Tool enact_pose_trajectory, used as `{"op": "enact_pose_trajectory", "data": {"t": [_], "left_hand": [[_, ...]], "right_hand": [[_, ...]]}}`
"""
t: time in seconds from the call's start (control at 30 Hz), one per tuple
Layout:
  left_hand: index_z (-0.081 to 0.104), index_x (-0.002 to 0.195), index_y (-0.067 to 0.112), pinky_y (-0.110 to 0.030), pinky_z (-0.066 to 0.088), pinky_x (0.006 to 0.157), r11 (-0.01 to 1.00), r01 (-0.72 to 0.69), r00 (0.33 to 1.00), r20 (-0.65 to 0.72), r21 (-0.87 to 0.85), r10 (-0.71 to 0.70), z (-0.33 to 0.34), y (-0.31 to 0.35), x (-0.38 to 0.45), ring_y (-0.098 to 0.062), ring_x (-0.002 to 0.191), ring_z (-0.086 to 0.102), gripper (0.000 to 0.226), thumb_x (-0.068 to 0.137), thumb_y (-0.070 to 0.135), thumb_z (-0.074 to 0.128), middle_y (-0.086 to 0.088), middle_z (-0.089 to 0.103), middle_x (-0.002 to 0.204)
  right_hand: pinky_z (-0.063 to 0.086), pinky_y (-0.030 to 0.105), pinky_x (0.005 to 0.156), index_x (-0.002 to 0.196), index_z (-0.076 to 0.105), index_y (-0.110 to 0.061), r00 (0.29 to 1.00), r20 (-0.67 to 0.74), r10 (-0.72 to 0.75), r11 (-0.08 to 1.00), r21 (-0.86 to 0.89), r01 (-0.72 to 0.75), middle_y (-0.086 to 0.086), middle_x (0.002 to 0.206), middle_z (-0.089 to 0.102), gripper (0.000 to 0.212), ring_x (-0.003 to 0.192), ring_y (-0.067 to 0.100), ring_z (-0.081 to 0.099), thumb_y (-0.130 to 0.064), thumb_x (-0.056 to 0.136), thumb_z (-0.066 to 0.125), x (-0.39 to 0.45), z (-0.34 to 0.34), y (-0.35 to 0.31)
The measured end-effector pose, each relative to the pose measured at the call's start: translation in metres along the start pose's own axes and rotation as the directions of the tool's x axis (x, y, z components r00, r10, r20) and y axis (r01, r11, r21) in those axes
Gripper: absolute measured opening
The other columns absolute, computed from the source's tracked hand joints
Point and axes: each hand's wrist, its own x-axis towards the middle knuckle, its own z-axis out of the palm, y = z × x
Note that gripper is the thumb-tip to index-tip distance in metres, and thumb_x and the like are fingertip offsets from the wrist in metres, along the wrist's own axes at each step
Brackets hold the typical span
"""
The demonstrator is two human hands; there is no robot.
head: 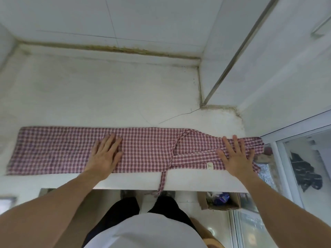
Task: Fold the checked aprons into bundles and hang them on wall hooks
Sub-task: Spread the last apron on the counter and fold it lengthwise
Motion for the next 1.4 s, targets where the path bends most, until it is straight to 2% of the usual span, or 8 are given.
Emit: {"op": "enact_pose_trajectory", "data": {"t": [0.2, 0.37, 0.53, 0.7, 0.9, 1.07, 1.27, 1.4], "left_hand": [[0.025, 0.155, 0.029, -0.048, 0.015, 0.121, 0.996, 0.081, 0.995, 0.067, -0.039, -0.078, -0.028, -0.038, -0.006, -0.025, 0.150, 0.015, 0.055, 0.103, 0.047, 0.031, -0.002, 0.021, 0.162], [0.048, 0.141, 0.018, -0.044, 0.036, 0.111, 0.994, 0.079, 0.996, 0.046, -0.080, -0.075, -0.054, -0.041, 0.014, -0.025, 0.131, 0.043, 0.047, 0.095, 0.029, 0.054, -0.005, 0.046, 0.143], [0.043, 0.141, 0.019, -0.041, 0.031, 0.112, 0.990, 0.099, 0.994, 0.032, 0.102, -0.103, -0.081, -0.071, 0.029, -0.024, 0.130, 0.041, 0.057, 0.089, 0.024, 0.066, -0.005, 0.046, 0.138], [0.031, 0.148, 0.018, -0.047, 0.021, 0.119, 0.964, 0.147, 0.975, 0.132, 0.221, -0.179, -0.094, -0.127, 0.032, -0.024, 0.142, 0.029, 0.075, 0.085, 0.025, 0.072, -0.006, 0.036, 0.150], [0.031, 0.147, 0.022, -0.050, 0.020, 0.118, 0.964, 0.085, 0.961, 0.233, 0.253, -0.147, -0.098, -0.166, 0.039, -0.025, 0.138, 0.034, 0.089, 0.076, 0.047, 0.079, -0.004, 0.043, 0.145], [0.063, 0.102, 0.023, -0.039, 0.036, 0.101, 0.955, -0.013, 0.972, 0.227, 0.296, -0.057, -0.107, -0.176, 0.046, -0.018, 0.109, 0.045, 0.050, 0.071, 0.059, 0.078, 0.004, 0.048, 0.098], [0.053, 0.083, 0.025, -0.030, 0.034, 0.091, 0.949, -0.093, 0.995, 0.057, 0.301, 0.079, -0.109, -0.183, 0.039, -0.015, 0.082, 0.056, 0.014, 0.086, 0.023, 0.067, 0.006, 0.065, 0.088], [0.058, 0.068, 0.015, -0.036, 0.044, 0.068, 0.941, -0.146, 0.967, -0.155, 0.305, 0.200, -0.097, -0.195, 0.022, -0.025, 0.061, 0.057, 0.036, 0.053, -0.010, 0.078, -0.001, 0.058, 0.064]], "right_hand": [[0.003, 0.061, 0.118, 0.155, 0.022, -0.029, 0.992, -0.110, 0.063, 0.997, -0.044, -0.069, 0.005, 0.166, 0.007, 0.065, 0.152, 0.032, -0.003, -0.046, 0.097, 0.047, 0.007, -0.029, -0.019], [0.038, 0.047, 0.107, 0.123, 0.062, -0.011, 0.900, -0.307, -0.309, 0.920, 0.144, 0.365, 0.010, 0.125, 0.060, 0.037, 0.124, 0.031, 0.050, -0.011, 0.086, 0.063, 0.000, -0.056, -0.136], [0.031, 0.042, 0.114, 0.144, 0.041, -0.020, 0.847, -0.026, -0.531, 0.816, 0.253, 0.519, 0.004, 0.144, 0.043, 0.081, 0.134, 0.025, 0.039, -0.027, 0.075, 0.083, -0.007, -0.054, -0.245], [0.010, 0.057, 0.120, 0.156, 0.015, -0.031, 0.854, 0.179, -0.489, 0.857, -0.084, 0.508, 0.000, 0.155, 0.025, 0.129, 0.145, 0.026, 0.020, -0.036, 0.055, 0.094, 0.000, -0.058, -0.273], [0.024, 0.050, 0.111, 0.137, 0.039, -0.032, 0.896, 0.217, -0.387, 0.920, 0.024, 0.391, -0.004, 0.133, 0.049, 0.094, 0.127, 0.022, 0.044, -0.037, 0.059, 0.092, 0.012, -0.060, -0.277], [0.041, 0.042, 0.104, 0.125, 0.057, -0.019, 0.909, 0.247, -0.337, 0.926, -0.087, 0.367, -0.002, 0.118, 0.065, 0.078, 0.111, 0.021, 0.059, -0.049, 0.061, 0.089, 0.012, -0.054, -0.277], [0.049, 0.028, 0.075, 0.111, 0.061, -0.017, 0.831, 0.070, -0.552, 0.794, -0.260, 0.549, -0.001, 0.096, 0.063, 0.024, 0.088, 0.018, 0.061, -0.020, 0.088, 0.067, -0.014, -0.052, -0.270], [0.040, 0.024, 0.043, 0.072, 0.063, -0.014, 0.689, -0.105, -0.717, 0.666, -0.397, 0.632, -0.003, 0.062, 0.053, 0.051, 0.050, 0.014, 0.053, 0.010, 0.032, 0.083, -0.031, -0.031, -0.255]]}}
